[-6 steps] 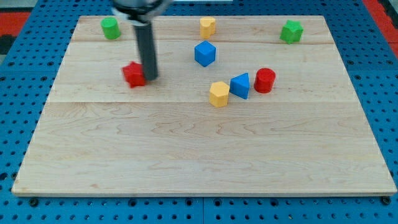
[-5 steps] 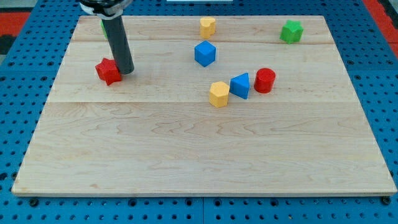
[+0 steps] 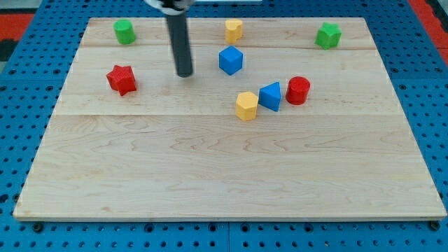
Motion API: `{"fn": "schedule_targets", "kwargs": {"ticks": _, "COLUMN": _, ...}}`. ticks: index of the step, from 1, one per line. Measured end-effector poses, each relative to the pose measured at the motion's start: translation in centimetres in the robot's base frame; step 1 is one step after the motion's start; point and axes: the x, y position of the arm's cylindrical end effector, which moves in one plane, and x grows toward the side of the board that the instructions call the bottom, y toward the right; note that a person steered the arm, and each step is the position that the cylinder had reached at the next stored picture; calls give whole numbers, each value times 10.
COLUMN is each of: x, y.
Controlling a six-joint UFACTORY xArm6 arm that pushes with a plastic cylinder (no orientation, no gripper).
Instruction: Separate red circle from blue triangle
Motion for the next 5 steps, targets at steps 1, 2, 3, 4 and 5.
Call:
{"fn": "schedule_targets", "kwargs": {"ticks": 1, "x": 16, "y": 72}}
{"fn": "schedule_targets", "kwargs": {"ticks": 2, "x": 41, "y": 111}}
{"fn": "schedule_targets", "kwargs": {"ticks": 3, "x": 42, "y": 165}}
{"fn": "schedule_targets", "kwargs": {"ticks": 4, "x": 42, "y": 182}}
{"fn": "schedule_targets", "kwargs": {"ticks": 5, "x": 42, "y": 182}}
